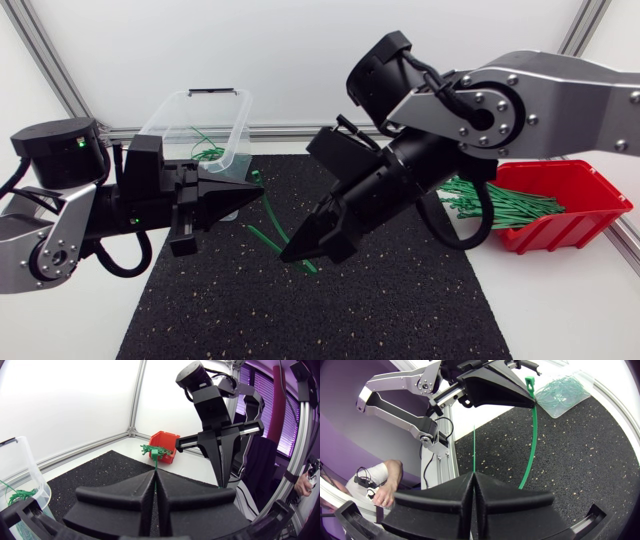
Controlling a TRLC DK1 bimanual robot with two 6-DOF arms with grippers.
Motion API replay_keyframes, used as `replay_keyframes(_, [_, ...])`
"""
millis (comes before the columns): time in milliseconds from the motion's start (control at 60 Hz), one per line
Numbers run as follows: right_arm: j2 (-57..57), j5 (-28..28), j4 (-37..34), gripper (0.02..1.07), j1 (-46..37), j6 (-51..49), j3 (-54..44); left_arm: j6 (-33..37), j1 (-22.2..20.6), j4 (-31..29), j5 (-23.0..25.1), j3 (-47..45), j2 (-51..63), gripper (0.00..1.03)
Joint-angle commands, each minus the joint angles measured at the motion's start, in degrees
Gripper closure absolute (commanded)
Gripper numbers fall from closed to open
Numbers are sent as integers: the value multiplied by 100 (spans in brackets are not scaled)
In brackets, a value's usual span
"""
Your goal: Take a green cable tie from the red box, thread the tail through the head to close it, then place it in the transparent bin on the left.
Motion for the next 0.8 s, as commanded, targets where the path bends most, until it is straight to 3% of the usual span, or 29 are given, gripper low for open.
replay_keyframes(0, [116, -112, -366, 102, -30, 121, 435, -41, -74, 121, -13, -144, -60, 100])
replay_keyframes(350, [441, -438, -1570, 102, -311, 104, 1446, -437, -215, 121, -136, -12, -474, 100])
replay_keyframes(533, [362, -156, -1447, 102, -461, 183, 1402, -481, -355, 121, -215, 23, -474, 100])
replay_keyframes(717, [-323, 2, -269, 102, -399, 2090, 919, -551, -373, 121, -215, 23, -474, 100])
replay_keyframes(783, [-411, 19, -260, 102, -338, 2248, 901, -569, -373, 121, -224, 23, -491, 100])
